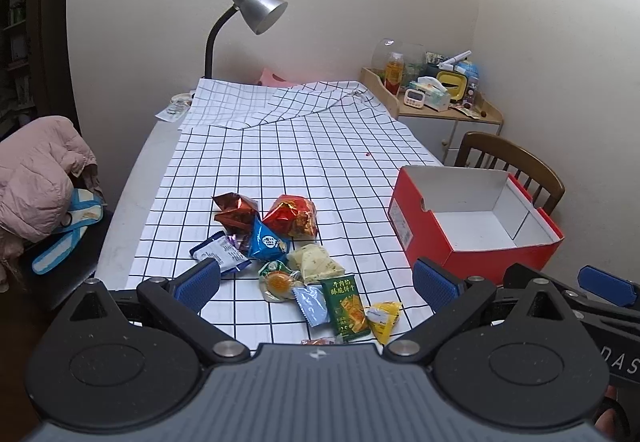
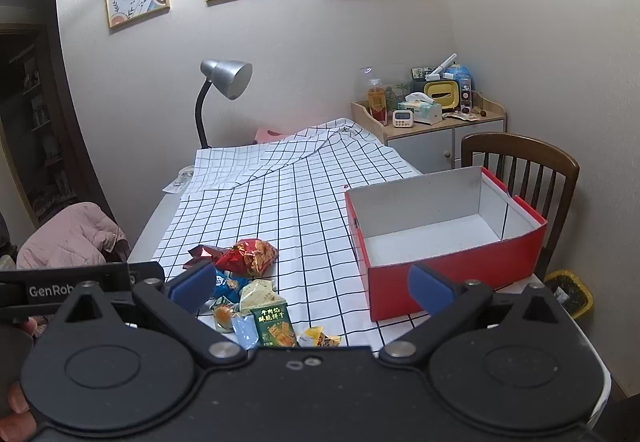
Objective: Organize snacks
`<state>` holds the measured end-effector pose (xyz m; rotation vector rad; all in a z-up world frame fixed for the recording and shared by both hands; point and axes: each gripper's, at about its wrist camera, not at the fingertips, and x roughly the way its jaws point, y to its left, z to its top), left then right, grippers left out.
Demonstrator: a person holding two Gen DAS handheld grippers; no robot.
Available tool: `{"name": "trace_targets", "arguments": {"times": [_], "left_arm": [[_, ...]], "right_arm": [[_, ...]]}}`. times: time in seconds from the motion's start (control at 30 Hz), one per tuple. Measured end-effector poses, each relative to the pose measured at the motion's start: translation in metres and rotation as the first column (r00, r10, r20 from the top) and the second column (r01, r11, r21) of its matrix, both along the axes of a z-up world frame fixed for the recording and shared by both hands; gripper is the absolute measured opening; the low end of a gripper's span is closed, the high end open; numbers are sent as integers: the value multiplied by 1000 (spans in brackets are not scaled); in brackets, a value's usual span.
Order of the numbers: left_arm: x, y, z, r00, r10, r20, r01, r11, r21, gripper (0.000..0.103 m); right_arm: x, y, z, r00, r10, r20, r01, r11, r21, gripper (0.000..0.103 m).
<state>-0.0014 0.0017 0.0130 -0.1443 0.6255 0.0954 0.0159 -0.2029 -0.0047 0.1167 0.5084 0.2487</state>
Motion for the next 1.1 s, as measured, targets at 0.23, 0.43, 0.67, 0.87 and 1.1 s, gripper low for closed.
{"name": "trace_targets", "arguments": {"times": [0.23,0.43,0.67,0.87,1.1], "left_arm": [[-3,-1,2,1000,10,4,-10,1000,23,103],[-4,0,3,1000,10,8,-11,1000,25,103],[-5,1,4,1000,16,9,-16,999,31,103],[-3,4,3,1000,21,2,-21,999,28,103],[-3,10,1,1000,10,0,-10,1000,-12,103]], "right_arm": [[-1,0,1,1000,-2,5,2,1000,-4,103],[-2,1,1,1000,-6,3,6,1000,-3,103],[-2,3,1,1000,-3,4,3,1000,-6,103],[-2,7,1,1000,12,7,-11,1000,-5,103],[-2,9,1,1000,12,8,-12,1000,2,103]]}}
